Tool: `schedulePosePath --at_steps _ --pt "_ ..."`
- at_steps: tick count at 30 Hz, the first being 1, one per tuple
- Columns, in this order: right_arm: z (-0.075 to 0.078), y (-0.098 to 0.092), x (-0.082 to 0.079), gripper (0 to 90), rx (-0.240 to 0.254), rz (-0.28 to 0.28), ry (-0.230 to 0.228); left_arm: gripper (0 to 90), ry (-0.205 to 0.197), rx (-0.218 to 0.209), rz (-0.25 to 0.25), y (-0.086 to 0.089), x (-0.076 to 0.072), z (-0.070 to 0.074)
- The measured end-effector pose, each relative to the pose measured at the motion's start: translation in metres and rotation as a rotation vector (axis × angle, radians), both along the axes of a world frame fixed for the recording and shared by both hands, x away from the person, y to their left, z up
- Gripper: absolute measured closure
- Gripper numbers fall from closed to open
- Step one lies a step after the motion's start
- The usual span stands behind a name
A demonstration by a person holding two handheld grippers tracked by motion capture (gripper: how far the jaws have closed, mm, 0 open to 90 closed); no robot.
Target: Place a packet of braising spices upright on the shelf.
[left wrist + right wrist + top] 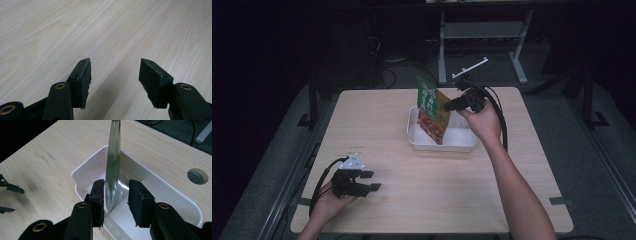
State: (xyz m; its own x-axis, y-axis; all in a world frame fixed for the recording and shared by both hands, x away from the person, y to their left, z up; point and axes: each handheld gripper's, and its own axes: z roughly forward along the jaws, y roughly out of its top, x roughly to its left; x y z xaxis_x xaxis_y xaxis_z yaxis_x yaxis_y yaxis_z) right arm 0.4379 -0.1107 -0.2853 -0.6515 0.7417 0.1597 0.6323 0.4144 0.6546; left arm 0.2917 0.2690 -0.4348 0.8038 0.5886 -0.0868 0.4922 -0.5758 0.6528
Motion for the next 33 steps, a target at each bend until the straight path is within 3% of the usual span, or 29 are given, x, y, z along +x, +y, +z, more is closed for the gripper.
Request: schedulePosePath --at_steps 13,33 --pt "-0.005 -0.016 -0.013 54.4 0.04 0.034 0.017 40.8 -0.004 -0.004 0.013 0.001 0.0 0.0" --pt "-0.025 -0.041 -0.033 49.2 0.092 0.063 0.053 39.3 -0.004 -0.01 0.026 0.002 0.001 0.0"
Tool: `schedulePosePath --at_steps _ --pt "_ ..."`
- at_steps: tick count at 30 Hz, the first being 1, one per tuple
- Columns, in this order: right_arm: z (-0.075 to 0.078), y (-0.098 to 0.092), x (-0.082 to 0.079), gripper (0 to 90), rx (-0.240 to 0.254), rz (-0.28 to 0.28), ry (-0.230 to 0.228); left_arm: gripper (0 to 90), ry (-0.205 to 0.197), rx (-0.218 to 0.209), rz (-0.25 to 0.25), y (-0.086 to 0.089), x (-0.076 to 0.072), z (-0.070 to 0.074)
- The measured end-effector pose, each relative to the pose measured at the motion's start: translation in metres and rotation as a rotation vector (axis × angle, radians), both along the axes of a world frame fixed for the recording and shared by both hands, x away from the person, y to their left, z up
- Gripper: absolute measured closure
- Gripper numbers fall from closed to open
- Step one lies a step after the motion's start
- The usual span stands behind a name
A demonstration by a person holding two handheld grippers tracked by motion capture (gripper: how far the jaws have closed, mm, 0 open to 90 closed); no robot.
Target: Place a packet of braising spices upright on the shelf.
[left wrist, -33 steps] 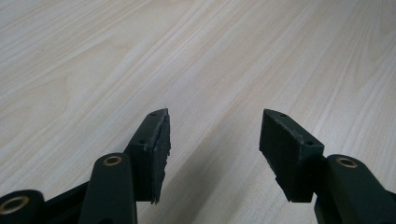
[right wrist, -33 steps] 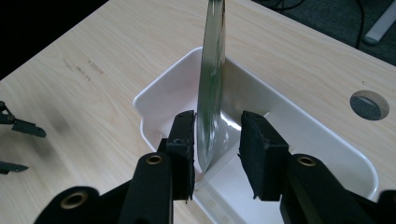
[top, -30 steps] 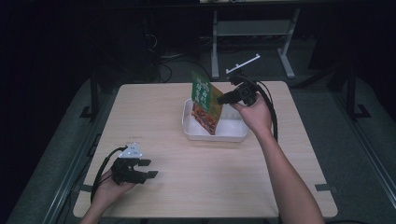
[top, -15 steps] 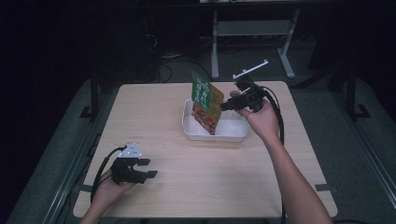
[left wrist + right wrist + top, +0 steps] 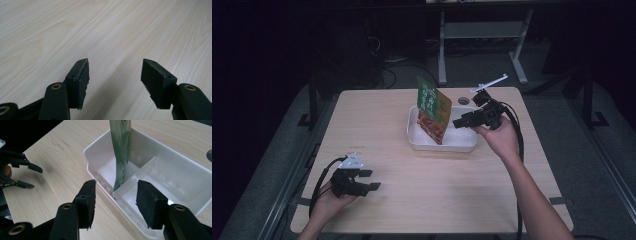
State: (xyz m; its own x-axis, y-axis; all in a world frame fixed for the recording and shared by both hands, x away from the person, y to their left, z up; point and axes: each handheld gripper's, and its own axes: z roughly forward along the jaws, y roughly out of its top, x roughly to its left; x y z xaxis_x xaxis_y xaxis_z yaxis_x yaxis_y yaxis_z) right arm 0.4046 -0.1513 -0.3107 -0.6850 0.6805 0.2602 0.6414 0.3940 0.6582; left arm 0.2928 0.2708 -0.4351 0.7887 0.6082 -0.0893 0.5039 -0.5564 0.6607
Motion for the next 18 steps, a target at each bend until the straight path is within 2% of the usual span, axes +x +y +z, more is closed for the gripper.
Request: schedulePosePath --at_steps 18 --pt "-0.026 -0.021 -0.022 45.9 0.017 0.004 0.025 38.0 0.003 -0.002 0.009 -0.001 0.0 -0.001"
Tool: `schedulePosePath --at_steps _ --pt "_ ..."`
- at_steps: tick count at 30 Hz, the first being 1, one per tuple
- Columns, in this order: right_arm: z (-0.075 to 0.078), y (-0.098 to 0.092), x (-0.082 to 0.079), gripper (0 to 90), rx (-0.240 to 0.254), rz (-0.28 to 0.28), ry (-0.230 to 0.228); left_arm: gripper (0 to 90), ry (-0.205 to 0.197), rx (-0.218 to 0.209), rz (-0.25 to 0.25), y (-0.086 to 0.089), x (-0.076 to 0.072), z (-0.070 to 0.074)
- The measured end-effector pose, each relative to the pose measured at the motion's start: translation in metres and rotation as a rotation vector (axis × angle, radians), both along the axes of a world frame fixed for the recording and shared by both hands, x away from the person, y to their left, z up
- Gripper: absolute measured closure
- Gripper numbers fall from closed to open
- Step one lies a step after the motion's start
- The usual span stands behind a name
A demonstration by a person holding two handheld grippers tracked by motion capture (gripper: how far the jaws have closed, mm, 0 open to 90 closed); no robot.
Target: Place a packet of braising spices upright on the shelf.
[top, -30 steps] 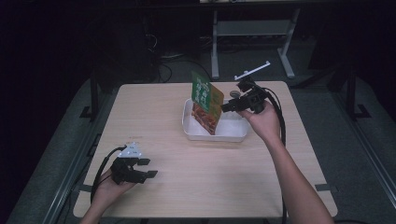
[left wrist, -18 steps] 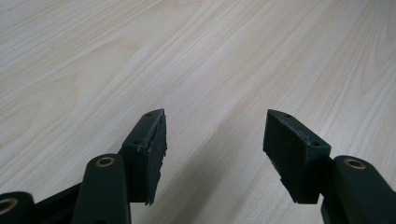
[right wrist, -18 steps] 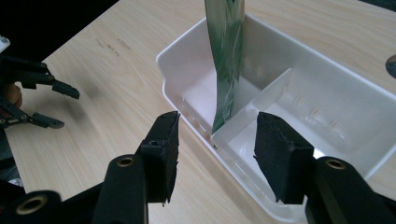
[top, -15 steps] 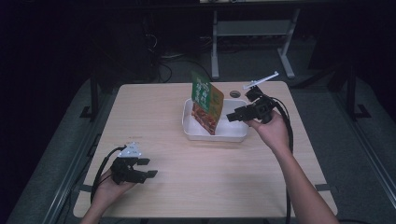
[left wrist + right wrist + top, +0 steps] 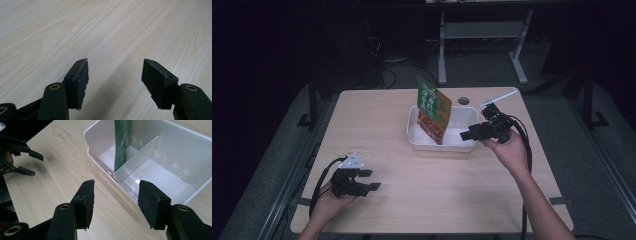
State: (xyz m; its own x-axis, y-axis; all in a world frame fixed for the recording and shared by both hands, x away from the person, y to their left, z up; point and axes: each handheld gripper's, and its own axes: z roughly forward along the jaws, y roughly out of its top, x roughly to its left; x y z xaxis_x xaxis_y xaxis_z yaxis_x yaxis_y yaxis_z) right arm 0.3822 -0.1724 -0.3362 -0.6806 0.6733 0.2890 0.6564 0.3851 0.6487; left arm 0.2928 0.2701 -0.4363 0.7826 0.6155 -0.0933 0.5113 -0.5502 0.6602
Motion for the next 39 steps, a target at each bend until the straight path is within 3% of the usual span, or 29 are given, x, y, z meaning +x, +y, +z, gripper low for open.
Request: schedulePosePath --at_steps 14,39 --pt "-0.03 -0.016 -0.018 44.5 0.01 -0.008 0.034 36.6 0.002 0.003 0.005 0.0 0.0 -0.001" --pt "-0.071 -0.037 -0.053 43.1 0.035 -0.025 0.062 34.5 -0.006 0.004 0.01 -0.003 0.0 -0.002"
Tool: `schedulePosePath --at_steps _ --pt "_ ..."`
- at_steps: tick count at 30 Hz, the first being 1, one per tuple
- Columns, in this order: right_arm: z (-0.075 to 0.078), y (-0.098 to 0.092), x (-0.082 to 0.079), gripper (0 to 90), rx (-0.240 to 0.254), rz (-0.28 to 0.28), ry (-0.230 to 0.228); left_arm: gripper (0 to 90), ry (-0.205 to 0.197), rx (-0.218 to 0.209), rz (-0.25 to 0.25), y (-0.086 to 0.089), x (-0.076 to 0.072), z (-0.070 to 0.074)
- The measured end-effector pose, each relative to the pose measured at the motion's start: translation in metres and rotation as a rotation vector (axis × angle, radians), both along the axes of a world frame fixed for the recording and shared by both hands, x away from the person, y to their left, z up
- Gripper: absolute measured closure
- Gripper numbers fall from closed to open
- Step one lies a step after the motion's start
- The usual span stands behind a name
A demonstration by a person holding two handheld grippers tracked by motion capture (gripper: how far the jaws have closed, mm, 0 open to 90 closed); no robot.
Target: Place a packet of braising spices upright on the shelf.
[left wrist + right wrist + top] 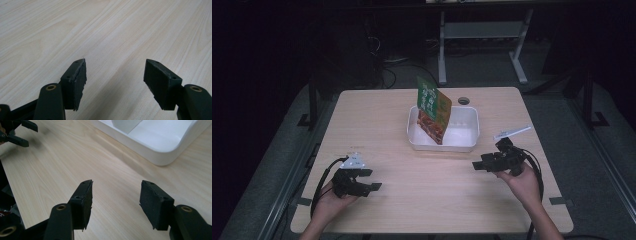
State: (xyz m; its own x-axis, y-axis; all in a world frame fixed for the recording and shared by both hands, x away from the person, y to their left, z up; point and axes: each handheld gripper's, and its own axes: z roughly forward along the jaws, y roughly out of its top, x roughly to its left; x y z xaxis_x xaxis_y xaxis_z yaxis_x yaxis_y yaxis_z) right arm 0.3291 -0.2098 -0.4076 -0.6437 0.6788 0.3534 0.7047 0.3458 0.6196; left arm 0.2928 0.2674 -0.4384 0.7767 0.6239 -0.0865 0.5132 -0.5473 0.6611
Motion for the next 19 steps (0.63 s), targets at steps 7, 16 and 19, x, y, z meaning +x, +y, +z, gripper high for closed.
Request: schedulePosePath --at_steps 7,16,19 --pt "-0.014 -0.005 -0.01 42.8 0.006 -0.007 0.008 34.5 -0.003 0.0 -0.001 0.0 0.0 0.0" --pt "-0.029 -0.007 -0.031 41.5 0.0 -0.003 -0.001 34.3 -0.004 0.001 -0.003 -0.001 -0.001 0.001" --pt "-0.037 -0.01 -0.042 41.0 0.009 -0.002 -0.006 34.3 -0.01 0.001 -0.003 -0.001 -0.001 0.001"
